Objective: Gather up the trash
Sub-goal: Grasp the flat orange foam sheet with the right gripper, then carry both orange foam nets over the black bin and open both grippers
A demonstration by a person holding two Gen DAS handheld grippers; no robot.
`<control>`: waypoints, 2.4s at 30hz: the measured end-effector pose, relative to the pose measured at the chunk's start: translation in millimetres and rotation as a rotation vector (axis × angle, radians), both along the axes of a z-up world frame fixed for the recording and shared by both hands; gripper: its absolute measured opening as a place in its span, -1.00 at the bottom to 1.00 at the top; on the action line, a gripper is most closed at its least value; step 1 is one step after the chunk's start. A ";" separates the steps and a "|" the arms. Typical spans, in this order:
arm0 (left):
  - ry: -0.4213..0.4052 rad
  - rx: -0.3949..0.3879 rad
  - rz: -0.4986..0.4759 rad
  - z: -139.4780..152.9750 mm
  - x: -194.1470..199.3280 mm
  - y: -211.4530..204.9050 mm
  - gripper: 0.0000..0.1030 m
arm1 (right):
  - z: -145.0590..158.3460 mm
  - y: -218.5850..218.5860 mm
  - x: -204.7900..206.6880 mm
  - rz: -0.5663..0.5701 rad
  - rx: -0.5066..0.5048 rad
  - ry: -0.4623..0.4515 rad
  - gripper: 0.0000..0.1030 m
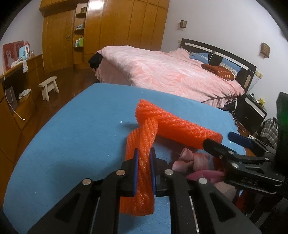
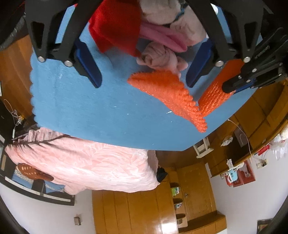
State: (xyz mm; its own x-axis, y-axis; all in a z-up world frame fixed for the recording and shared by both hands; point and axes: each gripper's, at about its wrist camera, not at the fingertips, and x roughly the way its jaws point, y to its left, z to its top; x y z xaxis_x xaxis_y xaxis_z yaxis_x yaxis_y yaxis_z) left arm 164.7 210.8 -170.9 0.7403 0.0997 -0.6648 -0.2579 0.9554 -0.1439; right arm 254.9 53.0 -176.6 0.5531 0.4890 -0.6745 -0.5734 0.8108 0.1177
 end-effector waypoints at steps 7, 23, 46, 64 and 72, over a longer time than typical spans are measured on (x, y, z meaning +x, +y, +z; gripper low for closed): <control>0.001 -0.005 0.000 -2.3 2.3 2.2 -0.77 | -7.5 15.8 9.9 0.088 0.019 0.070 -0.71; -0.040 0.034 0.064 18.1 -10.0 9.7 -0.77 | 20.3 5.9 -16.9 0.124 0.047 0.043 -0.44; -0.014 0.048 0.116 7.3 14.5 42.0 -0.77 | -19.2 48.1 29.4 0.091 0.012 0.193 0.16; -0.005 0.040 0.143 0.8 13.0 54.3 -0.77 | 14.2 35.6 -1.7 0.172 0.123 0.193 -0.86; -0.042 0.049 0.111 25.6 -12.2 39.9 -0.77 | 55.3 5.2 -27.4 0.132 0.173 0.118 -0.88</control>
